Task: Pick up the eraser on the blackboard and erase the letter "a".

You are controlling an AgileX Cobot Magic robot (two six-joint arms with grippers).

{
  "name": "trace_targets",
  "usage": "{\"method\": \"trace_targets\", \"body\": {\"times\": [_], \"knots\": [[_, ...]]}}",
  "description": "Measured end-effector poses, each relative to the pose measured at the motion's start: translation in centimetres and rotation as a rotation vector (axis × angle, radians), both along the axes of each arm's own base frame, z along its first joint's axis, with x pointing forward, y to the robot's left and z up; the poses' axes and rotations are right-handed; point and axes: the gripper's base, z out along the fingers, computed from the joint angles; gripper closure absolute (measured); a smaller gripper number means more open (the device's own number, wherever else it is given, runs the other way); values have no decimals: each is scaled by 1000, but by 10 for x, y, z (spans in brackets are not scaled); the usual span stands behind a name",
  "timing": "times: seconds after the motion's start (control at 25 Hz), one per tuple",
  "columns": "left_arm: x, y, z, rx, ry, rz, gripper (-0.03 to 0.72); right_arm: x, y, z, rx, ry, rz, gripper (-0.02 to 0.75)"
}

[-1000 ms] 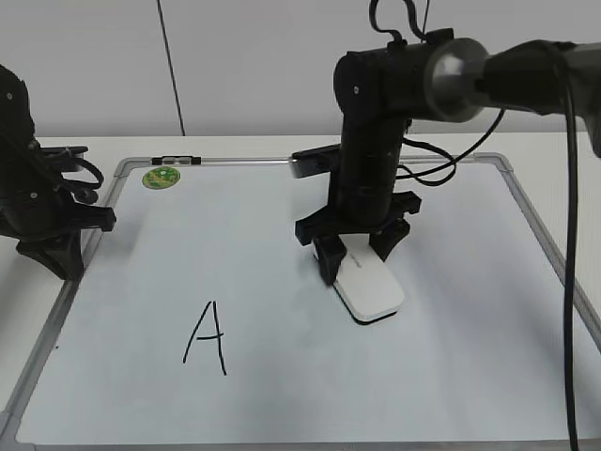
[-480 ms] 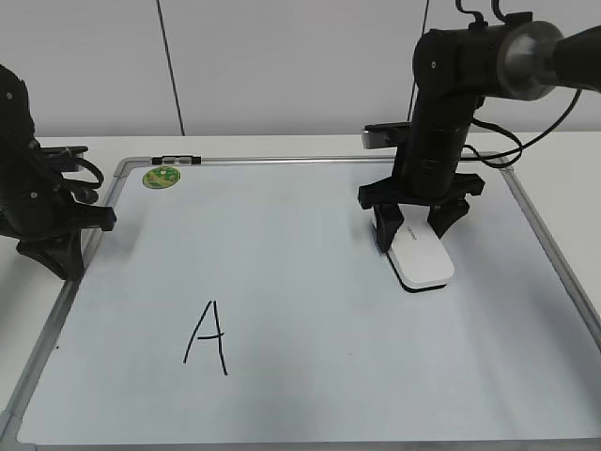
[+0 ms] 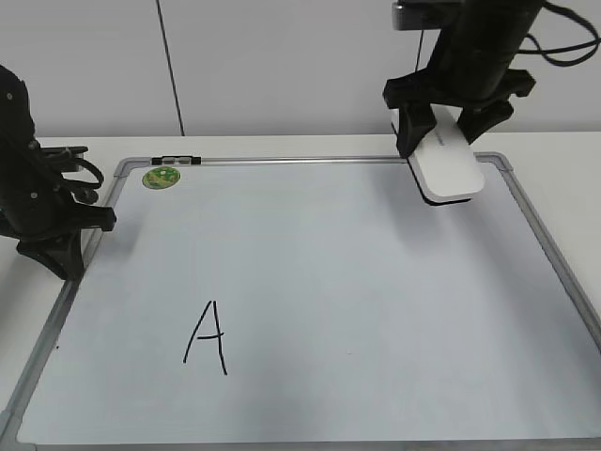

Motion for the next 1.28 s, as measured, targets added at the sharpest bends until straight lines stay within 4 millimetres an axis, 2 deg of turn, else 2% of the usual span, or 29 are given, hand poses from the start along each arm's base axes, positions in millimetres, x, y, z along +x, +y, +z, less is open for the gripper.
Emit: {"method": "trace_targets", "body": {"times": [0.08,0.24,0.4,0.52,0.64,0.88,1.04,1.2,1.28], "knots": [[0,0,0,0,0,0,662,-10,-5,9,-21,-15,-3,218],[0,0,0,0,0,0,662,-42,-22,16,-86,7,-27,218],[0,0,0,0,0,0,662,-75,-54,6,-119,52,-90,218],[0,0,0,0,0,0,662,-90,-80,-11,-129,103,-153,218],[0,0,0,0,0,0,662,-98,-93,-25,-134,147,-188,218],[0,0,0,-2,0,1,662,-98,-102,-36,-125,175,-211,218],[0,0,0,-2,0,1,662,-78,-109,-60,-108,244,-223,218],[0,0,0,-2,0,1,662,-58,-111,-73,-99,297,-220,218],[0,0,0,-2,0,1,662,-42,-111,-83,-99,323,-214,218]]}}
